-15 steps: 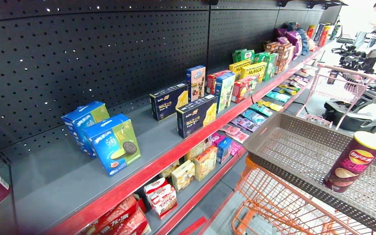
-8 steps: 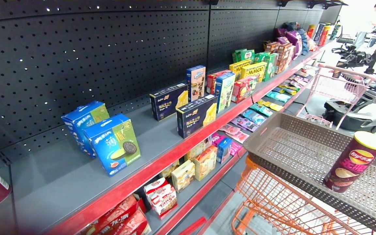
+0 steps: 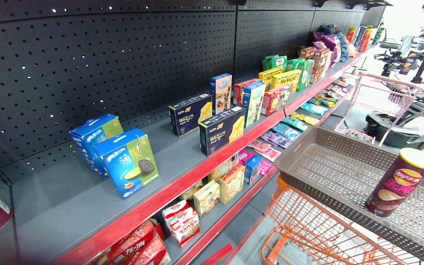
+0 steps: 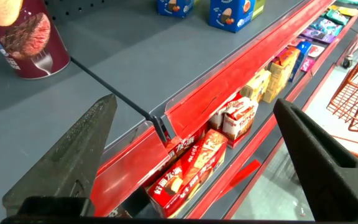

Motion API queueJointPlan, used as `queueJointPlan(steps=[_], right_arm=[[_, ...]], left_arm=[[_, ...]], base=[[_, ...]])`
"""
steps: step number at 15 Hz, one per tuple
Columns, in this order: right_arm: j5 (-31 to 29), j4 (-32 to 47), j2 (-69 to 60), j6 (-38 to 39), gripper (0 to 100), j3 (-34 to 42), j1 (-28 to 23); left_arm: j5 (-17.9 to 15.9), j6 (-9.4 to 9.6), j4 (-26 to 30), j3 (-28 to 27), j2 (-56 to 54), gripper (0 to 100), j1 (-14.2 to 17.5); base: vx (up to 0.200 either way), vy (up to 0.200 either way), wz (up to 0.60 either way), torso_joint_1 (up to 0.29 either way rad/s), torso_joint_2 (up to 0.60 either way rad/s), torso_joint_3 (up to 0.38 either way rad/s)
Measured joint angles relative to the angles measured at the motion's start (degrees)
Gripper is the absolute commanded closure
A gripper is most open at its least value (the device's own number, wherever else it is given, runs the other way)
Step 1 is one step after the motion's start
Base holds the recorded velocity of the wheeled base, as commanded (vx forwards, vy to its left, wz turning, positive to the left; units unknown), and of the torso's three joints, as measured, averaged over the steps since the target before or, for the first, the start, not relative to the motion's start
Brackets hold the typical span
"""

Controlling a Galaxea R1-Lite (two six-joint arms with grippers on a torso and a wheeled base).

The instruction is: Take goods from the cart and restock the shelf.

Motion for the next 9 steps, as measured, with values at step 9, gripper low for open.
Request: queueJointPlan(steps=[9], right_arm=[[2.7,-11.7,17.9,-1.6,0,-2.8,-1.3]], left_arm=[[0.0,0.02,0.0,0.0,0.0,0,0.0]], base=[[0.000,0.000,0.00,0.000,0.00,0.000]])
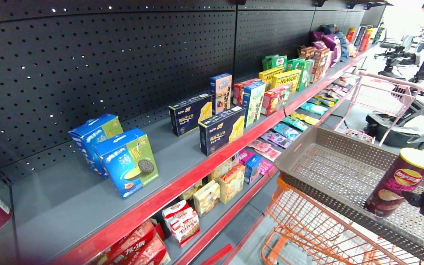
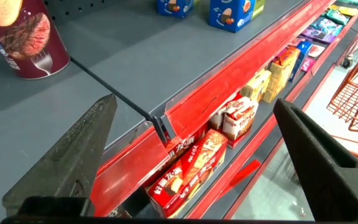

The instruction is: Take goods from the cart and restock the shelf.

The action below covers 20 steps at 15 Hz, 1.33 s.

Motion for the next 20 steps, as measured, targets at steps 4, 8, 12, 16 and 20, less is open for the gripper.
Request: queueJointPlan(steps=[4,8,12,16,20], right_arm=[[2.9,-2.9,3.3,-2.0,0,0.0,-0.2],[4.5,-8.3,6.3,-4.0,0,0.4,-0.2],[8.4,-12.8,9.8,-7.8,0,0.2,-2.4],[11.9,-13.7,13.3,-10.1,0,-2.0,-4.4],[14.9,-14.3,16.0,-10.7,0,-4.0,-4.8]], left_arm=[[0.0,-0.02,0.0,0.0,0.0,0,0.0],[0.0,-0.02,0.0,0.0,0.0,0,0.0],[0.0,0.00,0.0,0.0,0.0,0,0.0],[0.0,0.00,0.0,0.0,0.0,0,0.0],[0.0,0.00,0.0,0.0,0.0,0,0.0]], base=[[0.000,0.000,0.00,0.000,0.00,0.000],[0.000,0.000,0.00,0.000,0.00,0.000],[0.000,0.000,0.00,0.000,0.00,0.000],[0.000,0.000,0.00,0.000,0.00,0.000],[0.000,0.000,0.00,0.000,0.00,0.000]])
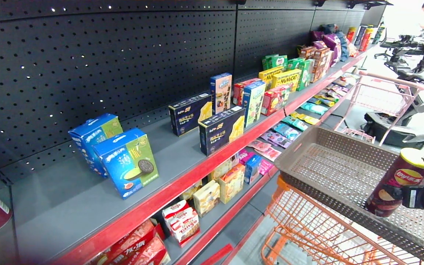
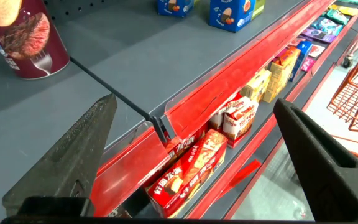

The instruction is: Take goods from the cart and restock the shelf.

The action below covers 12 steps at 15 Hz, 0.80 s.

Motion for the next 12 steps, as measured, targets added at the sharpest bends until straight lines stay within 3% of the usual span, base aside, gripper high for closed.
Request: queueJointPlan(steps=[7,12], right_arm=[[3.5,-2.2,2.6,-2.4,0,-1.0,0.5],[6.7,-3.1,7.7,-3.6,0,-5.9,1.1]], left_arm=[[0.0,0.00,0.0,0.0,0.0,0,0.0],[0.0,0.00,0.0,0.0,0.0,0,0.0]], base=[[0.000,0.000,0.00,0.000,0.00,0.000],[0.000,0.000,0.00,0.000,0.00,0.000]])
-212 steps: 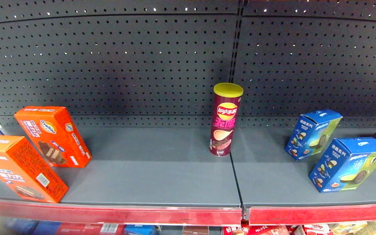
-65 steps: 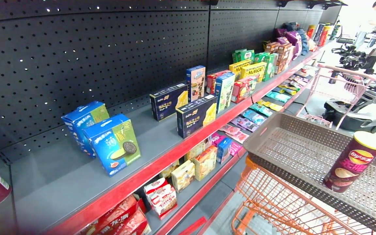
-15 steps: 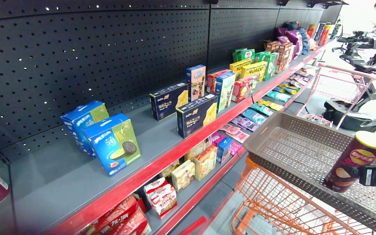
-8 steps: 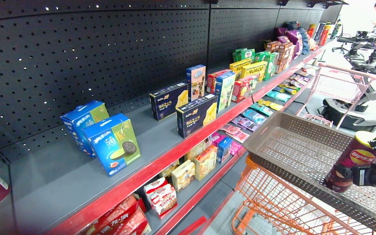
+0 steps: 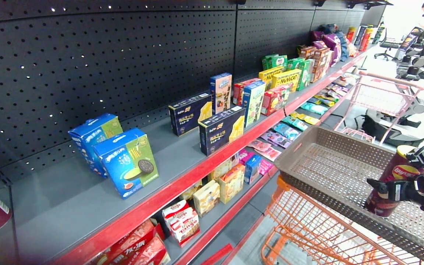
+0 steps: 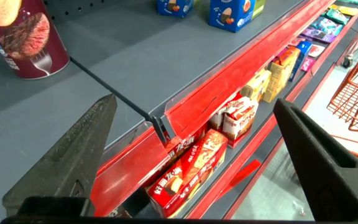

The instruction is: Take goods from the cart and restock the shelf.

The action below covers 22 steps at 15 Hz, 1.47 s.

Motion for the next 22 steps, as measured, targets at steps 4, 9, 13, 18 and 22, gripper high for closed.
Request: queueJointPlan(steps=[4,9,13,18,22], right_arm=[[1.3,0.3,5.0,-1.9,100,-5.9,1.2],[1.1,0.4,1.5,-2.1,100,-3.8,1.4],[-2.5,3.6,-7.1,-2.0,100,-2.1,2.8],[-17.3,17.0,-27.9,-1.8,100,0.7,12.5],[-26.5,32.2,-46.4,-4.0,100,1.9,16.7]], left_arm=[[0.0,0.00,0.0,0.0,0.0,0,0.0],[0.0,0.00,0.0,0.0,0.0,0,0.0],[0.0,0.00,0.0,0.0,0.0,0,0.0],[0.0,0.00,0.0,0.0,0.0,0,0.0],[0.0,0.00,0.0,0.0,0.0,0,0.0]], base=[[0.000,0.000,0.00,0.000,0.00,0.000],[0.000,0.000,0.00,0.000,0.00,0.000],[0.000,0.000,0.00,0.000,0.00,0.000],[0.000,0.000,0.00,0.000,0.00,0.000],[0.000,0.000,0.00,0.000,0.00,0.000]])
